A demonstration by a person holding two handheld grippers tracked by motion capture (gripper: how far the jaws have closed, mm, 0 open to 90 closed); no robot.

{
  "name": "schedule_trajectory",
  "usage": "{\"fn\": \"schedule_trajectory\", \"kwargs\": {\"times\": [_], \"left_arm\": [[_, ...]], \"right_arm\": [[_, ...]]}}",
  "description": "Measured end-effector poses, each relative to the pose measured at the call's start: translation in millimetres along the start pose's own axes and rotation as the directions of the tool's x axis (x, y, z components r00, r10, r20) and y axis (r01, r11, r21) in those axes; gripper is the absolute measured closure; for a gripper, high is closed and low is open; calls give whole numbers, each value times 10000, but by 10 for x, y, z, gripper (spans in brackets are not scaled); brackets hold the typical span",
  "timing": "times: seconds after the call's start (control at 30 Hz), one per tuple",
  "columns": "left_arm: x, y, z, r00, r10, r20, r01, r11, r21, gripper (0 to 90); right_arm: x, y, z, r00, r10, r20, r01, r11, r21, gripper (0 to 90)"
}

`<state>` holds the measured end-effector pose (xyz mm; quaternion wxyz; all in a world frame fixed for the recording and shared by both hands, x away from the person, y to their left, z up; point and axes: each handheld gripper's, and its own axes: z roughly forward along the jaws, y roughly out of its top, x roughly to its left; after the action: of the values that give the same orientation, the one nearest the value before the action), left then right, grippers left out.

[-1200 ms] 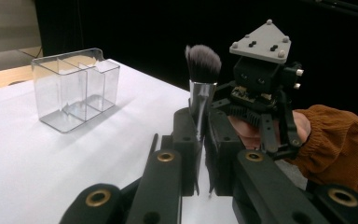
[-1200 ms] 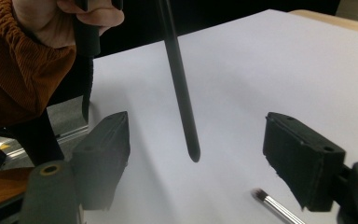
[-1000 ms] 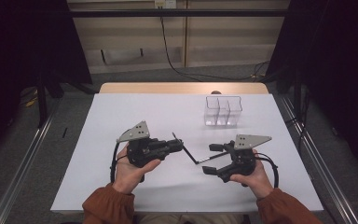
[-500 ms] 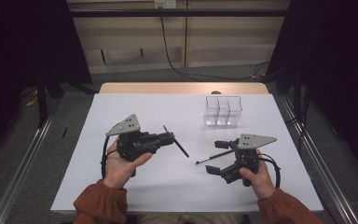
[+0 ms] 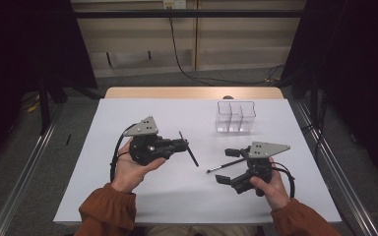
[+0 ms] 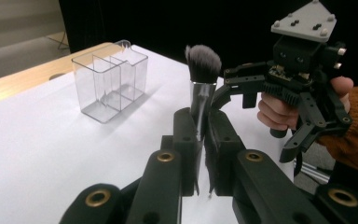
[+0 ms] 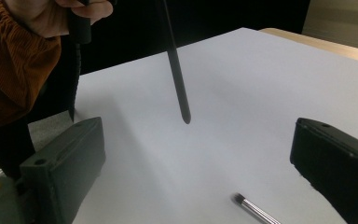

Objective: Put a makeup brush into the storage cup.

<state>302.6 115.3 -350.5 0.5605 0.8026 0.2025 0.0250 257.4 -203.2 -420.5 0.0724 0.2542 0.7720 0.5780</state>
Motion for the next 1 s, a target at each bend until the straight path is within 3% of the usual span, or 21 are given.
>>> {"fn": "schedule_trajectory", "kwargs": {"times": [0.3, 0.5, 0.73, 1.0], "left_arm": [[-32, 70, 85, 9999, 130, 69, -134, 9984, 555, 838], [-60, 67, 221, 9990, 290, 353, -338, 9891, 1432, 838], [-102, 53, 293, 9980, 258, 585, -340, 9888, 1451, 838], [-155, 41, 358, 9964, 254, 803, -373, 9881, 1494, 838]], "right_arm": [[30, 29, 50, 9998, -199, 17, 199, 9997, 119, 50], [53, 55, 103, 9995, -313, -13, 313, 9993, 213, 66], [78, 76, 189, 9992, -268, -280, 279, 9988, 392, 91], [117, 117, 232, 9985, -319, -449, 341, 9982, 496, 226]]}}
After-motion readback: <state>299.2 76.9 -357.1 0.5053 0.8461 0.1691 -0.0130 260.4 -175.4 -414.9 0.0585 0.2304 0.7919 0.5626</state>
